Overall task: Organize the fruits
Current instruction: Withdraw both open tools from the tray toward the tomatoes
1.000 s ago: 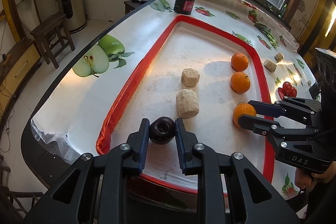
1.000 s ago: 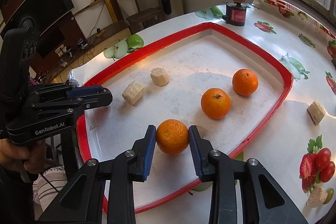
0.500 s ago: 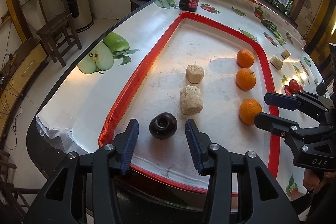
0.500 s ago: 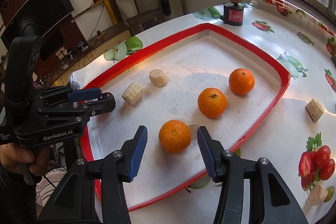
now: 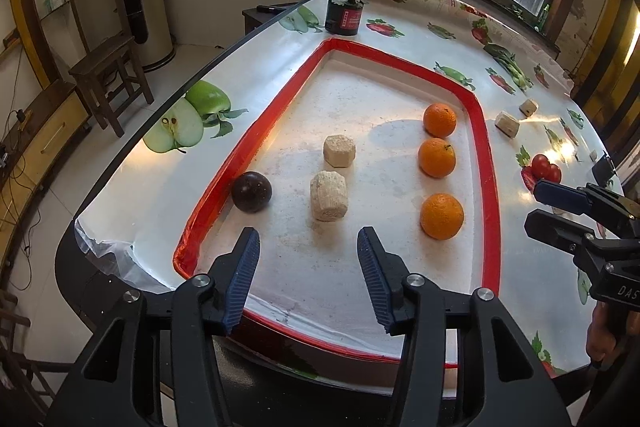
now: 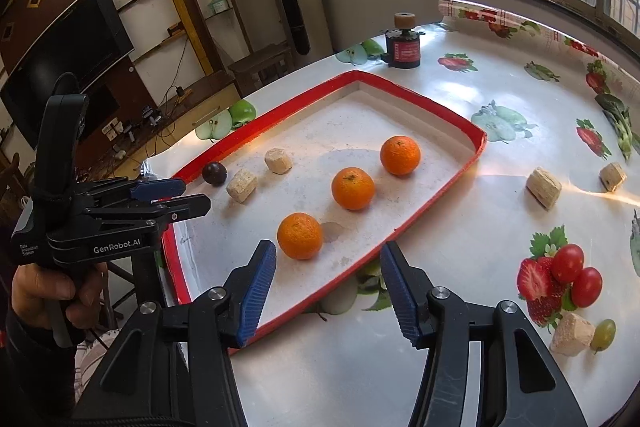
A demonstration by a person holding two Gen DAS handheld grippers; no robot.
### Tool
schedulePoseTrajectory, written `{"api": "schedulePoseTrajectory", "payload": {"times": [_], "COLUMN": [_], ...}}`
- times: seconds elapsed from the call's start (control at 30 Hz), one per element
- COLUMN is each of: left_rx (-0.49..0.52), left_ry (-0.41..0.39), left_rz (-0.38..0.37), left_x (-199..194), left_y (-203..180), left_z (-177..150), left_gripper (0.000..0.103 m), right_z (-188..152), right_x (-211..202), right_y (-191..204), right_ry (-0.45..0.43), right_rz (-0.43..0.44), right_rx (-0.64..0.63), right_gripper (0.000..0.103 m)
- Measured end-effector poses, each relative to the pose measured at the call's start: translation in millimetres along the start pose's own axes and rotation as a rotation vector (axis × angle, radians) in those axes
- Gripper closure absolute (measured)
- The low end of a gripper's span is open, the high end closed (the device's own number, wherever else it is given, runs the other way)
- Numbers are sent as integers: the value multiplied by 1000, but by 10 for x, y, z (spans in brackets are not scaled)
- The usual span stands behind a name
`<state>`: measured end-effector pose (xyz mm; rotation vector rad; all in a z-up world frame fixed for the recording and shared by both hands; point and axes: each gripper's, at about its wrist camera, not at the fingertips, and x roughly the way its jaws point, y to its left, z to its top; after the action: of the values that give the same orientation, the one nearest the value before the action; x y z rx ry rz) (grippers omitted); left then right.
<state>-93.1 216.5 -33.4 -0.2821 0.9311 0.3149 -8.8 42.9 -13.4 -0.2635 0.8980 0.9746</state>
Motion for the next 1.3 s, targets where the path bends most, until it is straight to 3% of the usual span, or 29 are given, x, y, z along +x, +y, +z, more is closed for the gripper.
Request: {"api": "schedulePoseTrajectory", "payload": {"times": [0.57,1.3], "left_rx": [54,182], "left_ry": [-9,15], "left_rz": [-42,-145], "left_x": [-104,-56], "left_y": [-373,-1182], "left_z": [-10,-36], "left_gripper": [54,54], "right_z": [-378,-892], "right_x": [-521,-968], "right_y": [-541,-1183], "right_ry": [-51,-71], "right_rz": [-84,-195], "right_rx": [117,262], "right_gripper": [47,46]}}
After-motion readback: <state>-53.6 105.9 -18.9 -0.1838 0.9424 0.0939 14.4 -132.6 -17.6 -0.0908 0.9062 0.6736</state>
